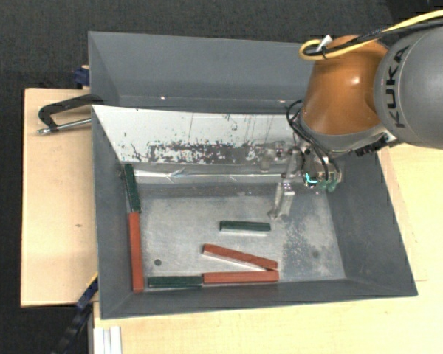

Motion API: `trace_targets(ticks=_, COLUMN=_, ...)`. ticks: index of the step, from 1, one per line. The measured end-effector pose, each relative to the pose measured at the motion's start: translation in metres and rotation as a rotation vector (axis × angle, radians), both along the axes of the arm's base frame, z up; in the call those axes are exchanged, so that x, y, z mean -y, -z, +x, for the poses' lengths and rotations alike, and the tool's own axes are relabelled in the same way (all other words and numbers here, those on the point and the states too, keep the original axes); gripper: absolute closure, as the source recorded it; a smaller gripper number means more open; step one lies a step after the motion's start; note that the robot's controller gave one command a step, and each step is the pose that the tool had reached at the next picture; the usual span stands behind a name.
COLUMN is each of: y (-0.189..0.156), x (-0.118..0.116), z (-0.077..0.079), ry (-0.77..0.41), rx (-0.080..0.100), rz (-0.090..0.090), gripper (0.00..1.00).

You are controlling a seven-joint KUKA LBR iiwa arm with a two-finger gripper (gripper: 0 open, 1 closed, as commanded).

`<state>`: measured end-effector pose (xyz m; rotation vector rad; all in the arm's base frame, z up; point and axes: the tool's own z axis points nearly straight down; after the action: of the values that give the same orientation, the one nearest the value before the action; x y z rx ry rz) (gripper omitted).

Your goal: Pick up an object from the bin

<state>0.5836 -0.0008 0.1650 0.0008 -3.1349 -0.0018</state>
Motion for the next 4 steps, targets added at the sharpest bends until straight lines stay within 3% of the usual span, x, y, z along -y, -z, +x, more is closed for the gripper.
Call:
trace_targets(ticks=1, y=-0.005, x=0.000, z=0.002, ry=0.000, rx=0.009, rz=0.000, gripper=0.00)
trace_targets(ticks=2, y=0.046, x=-0.034, z=-0.010, ry=0.065, rx=0.014, rz=0.000, gripper=0.00)
trace_targets(ticks=3, y=0.093, x=-0.019, z=-0.022, ry=0.188, rx=0.007, rz=-0.001, gripper=1.00)
trace_targets(ticks=4, y=0.093, x=-0.019, z=-0.022, ry=0.187, rx=0.007, rz=-0.001, gripper=1.00)
